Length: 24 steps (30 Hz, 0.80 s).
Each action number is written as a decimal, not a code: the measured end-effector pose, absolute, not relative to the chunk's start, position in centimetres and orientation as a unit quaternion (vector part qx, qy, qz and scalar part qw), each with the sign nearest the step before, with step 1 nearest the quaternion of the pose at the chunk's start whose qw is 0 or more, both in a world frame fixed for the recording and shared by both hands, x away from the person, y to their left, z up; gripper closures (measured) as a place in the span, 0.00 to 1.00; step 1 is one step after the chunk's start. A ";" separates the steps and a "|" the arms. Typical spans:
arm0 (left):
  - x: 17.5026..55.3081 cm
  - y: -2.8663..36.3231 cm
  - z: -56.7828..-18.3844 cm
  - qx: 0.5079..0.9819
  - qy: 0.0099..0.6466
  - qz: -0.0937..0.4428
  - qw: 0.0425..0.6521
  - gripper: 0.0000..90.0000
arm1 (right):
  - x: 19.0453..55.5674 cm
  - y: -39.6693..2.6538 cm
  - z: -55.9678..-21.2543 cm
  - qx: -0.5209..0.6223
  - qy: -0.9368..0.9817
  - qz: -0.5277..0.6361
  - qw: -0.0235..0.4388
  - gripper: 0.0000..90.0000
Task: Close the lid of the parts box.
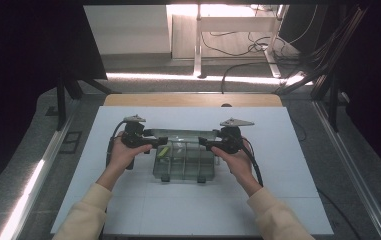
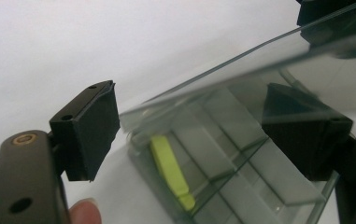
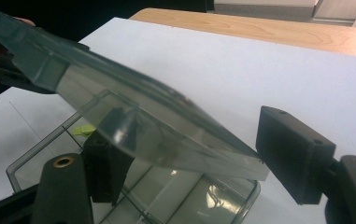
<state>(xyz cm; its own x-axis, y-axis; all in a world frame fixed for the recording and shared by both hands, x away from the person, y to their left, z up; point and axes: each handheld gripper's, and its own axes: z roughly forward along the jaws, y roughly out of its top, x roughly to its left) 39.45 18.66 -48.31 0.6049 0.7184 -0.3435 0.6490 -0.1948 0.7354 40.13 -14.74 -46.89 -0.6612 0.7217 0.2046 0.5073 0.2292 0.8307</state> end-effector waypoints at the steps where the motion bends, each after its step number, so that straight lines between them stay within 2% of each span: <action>1: 39.3 19.0 -48.3 0.773 0.443 0.037 0.453 0.22 | 40.1 -14.7 -46.9 0.396 0.776 0.478 0.112 0.32; 6: 38.4 20.5 -48.7 0.773 0.447 0.035 0.448 0.32 | 40.2 -14.7 -47.0 0.395 0.778 0.477 0.110 0.31; 11: 38.2 21.5 -48.8 0.764 0.464 0.035 0.447 0.55 | 40.2 -14.6 -47.1 0.393 0.783 0.472 0.105 0.31; 14: 38.2 21.3 -48.5 0.757 0.462 0.033 0.460 0.65 | 40.2 -14.6 -47.1 0.392 0.784 0.470 0.106 0.30; 20: 38.2 20.8 -48.0 0.763 0.452 0.032 0.461 0.79 | 40.2 -14.9 -47.0 0.393 0.782 0.473 0.105 0.30; 24: 38.1 21.1 -48.1 0.767 0.450 0.022 0.456 0.81 | 40.2 -15.0 -46.9 0.394 0.782 0.472 0.103 0.30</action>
<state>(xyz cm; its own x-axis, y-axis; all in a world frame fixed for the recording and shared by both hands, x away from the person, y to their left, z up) 38.15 21.06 -48.06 0.5942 0.7106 -0.3768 0.6702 -0.1784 0.7204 40.15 -14.98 -46.94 -0.6690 0.7127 0.2109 0.5183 0.2440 0.8196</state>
